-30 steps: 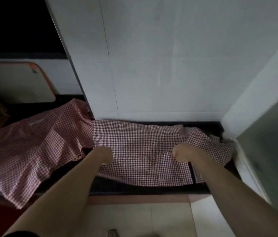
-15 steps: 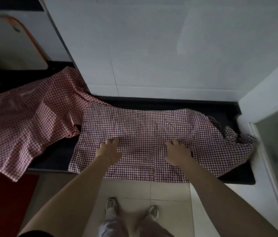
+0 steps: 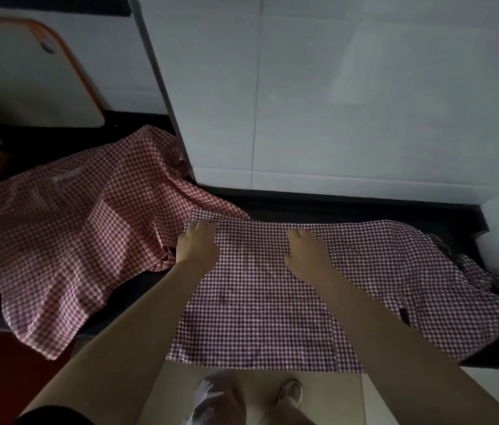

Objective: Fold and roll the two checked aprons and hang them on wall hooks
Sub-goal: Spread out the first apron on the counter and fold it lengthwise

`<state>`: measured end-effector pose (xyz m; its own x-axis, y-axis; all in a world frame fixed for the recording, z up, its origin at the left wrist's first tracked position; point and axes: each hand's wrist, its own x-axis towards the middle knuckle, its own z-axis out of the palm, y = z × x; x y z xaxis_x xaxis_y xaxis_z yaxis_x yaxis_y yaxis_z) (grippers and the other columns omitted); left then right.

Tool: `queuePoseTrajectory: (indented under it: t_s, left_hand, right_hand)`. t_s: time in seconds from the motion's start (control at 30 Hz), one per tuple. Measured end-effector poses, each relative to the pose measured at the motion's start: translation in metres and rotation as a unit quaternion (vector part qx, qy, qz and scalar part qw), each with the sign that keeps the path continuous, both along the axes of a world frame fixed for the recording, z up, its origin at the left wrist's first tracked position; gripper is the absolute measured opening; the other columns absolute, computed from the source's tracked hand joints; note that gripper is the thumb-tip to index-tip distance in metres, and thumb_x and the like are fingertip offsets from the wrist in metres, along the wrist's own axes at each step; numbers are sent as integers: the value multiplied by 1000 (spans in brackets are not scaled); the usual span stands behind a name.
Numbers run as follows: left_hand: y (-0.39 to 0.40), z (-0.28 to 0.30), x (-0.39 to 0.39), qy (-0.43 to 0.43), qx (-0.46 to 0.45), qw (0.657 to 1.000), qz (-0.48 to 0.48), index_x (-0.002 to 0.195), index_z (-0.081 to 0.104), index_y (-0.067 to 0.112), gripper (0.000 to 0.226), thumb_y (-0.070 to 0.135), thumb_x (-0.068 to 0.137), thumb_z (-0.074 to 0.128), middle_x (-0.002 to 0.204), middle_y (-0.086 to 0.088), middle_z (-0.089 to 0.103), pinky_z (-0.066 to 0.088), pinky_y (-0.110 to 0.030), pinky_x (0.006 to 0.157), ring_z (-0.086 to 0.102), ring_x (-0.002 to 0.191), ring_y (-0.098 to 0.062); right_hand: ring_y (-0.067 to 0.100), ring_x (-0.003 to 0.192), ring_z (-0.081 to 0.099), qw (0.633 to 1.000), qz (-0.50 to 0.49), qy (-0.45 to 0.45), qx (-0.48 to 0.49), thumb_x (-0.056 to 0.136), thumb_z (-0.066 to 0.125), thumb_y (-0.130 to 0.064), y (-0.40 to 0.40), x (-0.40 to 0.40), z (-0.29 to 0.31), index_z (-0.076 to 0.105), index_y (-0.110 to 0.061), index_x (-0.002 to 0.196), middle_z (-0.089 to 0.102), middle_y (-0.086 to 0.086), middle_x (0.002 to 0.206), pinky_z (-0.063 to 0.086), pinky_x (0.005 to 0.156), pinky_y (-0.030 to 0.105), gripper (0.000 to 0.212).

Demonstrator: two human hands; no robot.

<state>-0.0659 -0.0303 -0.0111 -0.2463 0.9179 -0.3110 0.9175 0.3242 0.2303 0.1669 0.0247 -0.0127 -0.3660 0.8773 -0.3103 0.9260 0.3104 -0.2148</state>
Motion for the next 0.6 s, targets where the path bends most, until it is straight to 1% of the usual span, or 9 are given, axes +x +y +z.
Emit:
queuePoseTrajectory:
  t_s: [0.03,0.1,0.2,0.3,0.37,0.43,0.5,0.57,0.6]
  left_hand:
    - [13,-3,-18,-1,-2,1000,-21,141,43,17,49,15,93,45,148,-3,38,34,-44,105,34,134,-26]
    - [22,-4,-23,5,-9,998,-60,141,46,21,47,17,93,44,145,-3,44,31,-43,108,36,132,-26]
    - [40,-7,-43,21,-47,993,-106,131,54,21,40,23,93,44,135,-5,54,30,-42,109,42,127,-27]
    - [51,-7,-55,36,-81,987,-137,126,59,18,38,33,92,49,133,-9,52,27,-44,111,38,127,-29]
    - [57,-5,-60,8,-60,987,-149,123,61,17,41,38,89,53,132,-10,49,25,-43,111,36,127,-28]
    - [62,-3,-63,-34,-28,988,-148,120,63,16,40,39,88,56,134,-11,46,27,-40,111,36,128,-28]
    - [67,1,-62,-59,-20,986,-155,121,62,14,41,39,89,56,138,-12,43,30,-40,112,35,130,-28]
    - [72,3,-60,-44,-37,983,-175,126,59,14,44,41,92,53,139,-12,43,32,-39,110,37,130,-29]
    - [75,4,-58,-31,-44,982,-183,128,58,14,45,42,93,50,139,-12,44,34,-39,109,39,129,-29]
  right_hand:
    - [22,120,50,1000,-8,5,1,90,60,-21,10,-22,-5,51,-14,128,55,6,130,43,101,38,39]
    - [23,125,48,1000,-7,13,0,91,58,-20,15,-35,-5,48,-15,133,53,6,135,40,103,38,44]
    - [23,129,43,1000,-10,11,-26,94,54,-19,27,-65,-12,47,-17,134,50,5,138,34,106,42,41]
    - [25,122,45,999,-13,-14,-38,95,51,-23,30,-84,-14,50,-19,128,53,5,128,33,104,44,33]
    - [26,117,47,999,-24,-29,-17,95,50,-23,33,-91,-12,53,-19,122,55,6,120,34,100,41,27]
    - [25,112,51,999,-30,-41,-14,94,50,-24,37,-94,-7,56,-19,118,58,5,115,35,98,40,25]
    - [23,105,56,997,-45,-59,-34,94,49,-27,41,-92,-2,58,-18,111,62,2,106,34,99,40,22]
    - [21,98,59,993,-69,-77,-52,96,45,-29,44,-88,1,56,-18,103,59,-2,93,32,101,41,17]
    - [20,96,59,991,-80,-88,-57,97,44,-28,46,-86,2,54,-19,99,57,-3,90,31,103,42,15]
